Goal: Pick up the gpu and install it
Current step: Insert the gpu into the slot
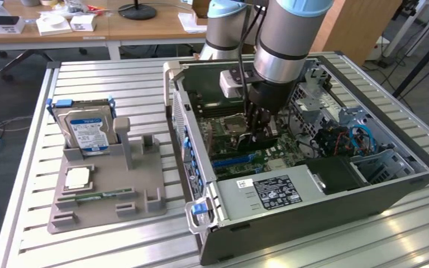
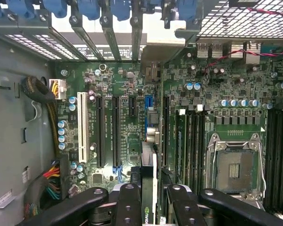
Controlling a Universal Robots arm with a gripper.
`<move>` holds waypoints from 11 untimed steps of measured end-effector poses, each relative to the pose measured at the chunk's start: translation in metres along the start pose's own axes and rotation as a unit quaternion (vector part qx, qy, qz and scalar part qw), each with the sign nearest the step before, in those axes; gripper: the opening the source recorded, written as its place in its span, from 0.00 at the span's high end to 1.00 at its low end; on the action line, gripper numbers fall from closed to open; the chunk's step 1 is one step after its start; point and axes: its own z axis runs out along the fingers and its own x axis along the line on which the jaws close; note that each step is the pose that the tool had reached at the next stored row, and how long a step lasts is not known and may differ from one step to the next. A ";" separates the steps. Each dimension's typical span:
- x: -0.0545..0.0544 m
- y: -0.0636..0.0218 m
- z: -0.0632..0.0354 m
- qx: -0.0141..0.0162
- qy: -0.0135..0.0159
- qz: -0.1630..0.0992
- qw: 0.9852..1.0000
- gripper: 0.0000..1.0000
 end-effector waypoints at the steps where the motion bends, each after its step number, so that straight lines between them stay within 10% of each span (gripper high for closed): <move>1: 0.000 0.0000 0.0000 0.000 0.000 0.000 1.000 0.74; 11: 0.001 0.0019 0.0002 0.000 0.000 0.000 1.000 0.74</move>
